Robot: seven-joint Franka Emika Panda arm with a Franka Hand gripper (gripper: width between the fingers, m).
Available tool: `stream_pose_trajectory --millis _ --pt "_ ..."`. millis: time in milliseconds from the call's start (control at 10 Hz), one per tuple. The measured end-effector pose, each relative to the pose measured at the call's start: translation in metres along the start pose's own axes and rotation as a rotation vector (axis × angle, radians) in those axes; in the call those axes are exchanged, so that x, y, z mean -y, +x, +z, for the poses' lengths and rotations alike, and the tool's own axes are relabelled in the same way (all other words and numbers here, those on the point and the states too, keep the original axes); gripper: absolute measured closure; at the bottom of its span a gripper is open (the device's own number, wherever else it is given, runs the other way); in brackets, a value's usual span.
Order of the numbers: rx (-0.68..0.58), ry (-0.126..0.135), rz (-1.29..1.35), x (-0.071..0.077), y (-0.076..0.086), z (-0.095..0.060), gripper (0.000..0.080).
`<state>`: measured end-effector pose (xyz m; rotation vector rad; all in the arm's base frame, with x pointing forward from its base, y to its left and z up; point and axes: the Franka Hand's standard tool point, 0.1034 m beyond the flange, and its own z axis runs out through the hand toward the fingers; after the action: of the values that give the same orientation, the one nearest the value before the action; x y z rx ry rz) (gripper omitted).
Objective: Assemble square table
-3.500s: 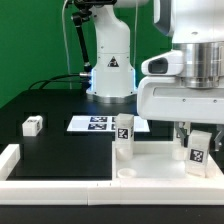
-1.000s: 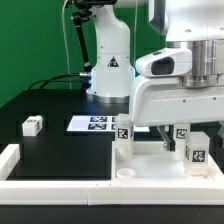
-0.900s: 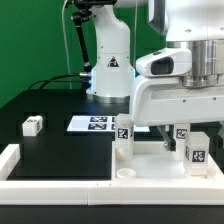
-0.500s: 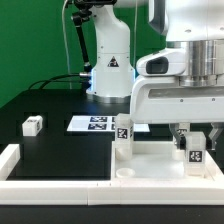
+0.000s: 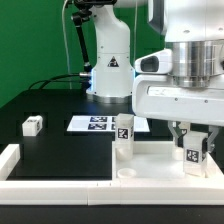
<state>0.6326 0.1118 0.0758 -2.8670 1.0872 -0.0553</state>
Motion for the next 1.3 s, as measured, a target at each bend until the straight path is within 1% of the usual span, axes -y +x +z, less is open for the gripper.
stream_pose_trajectory --millis 200,400,500,600,800,900,1000,1100,1200,1300 --pt "0.031 0.014 0.348 -0.0027 -0.0001 0.0010 0.0509" --pt "0.070 0.023 0.603 -0.0048 0.0015 0.0001 0.0509" --pt "0.081 0.028 0.657 -0.0056 0.0017 0.0004 0.0509" --pt "0.085 0.026 0.760 -0.0062 0.0005 0.0018 0.0508" --pt "0.085 0.024 0.788 -0.0063 0.0005 0.0019 0.0508" --pt "0.084 0.026 0.735 -0.0059 -0.0001 0.0019 0.0388" --pt "0.067 0.022 0.546 -0.0030 -0.0027 0.0017 0.0388" --pt "0.066 0.027 0.350 0.0001 -0.0068 0.0026 0.0213" --pt "0.067 0.030 0.329 -0.0006 -0.0059 0.0026 0.0213" --pt "0.065 0.031 0.279 -0.0013 -0.0051 0.0026 0.0161"
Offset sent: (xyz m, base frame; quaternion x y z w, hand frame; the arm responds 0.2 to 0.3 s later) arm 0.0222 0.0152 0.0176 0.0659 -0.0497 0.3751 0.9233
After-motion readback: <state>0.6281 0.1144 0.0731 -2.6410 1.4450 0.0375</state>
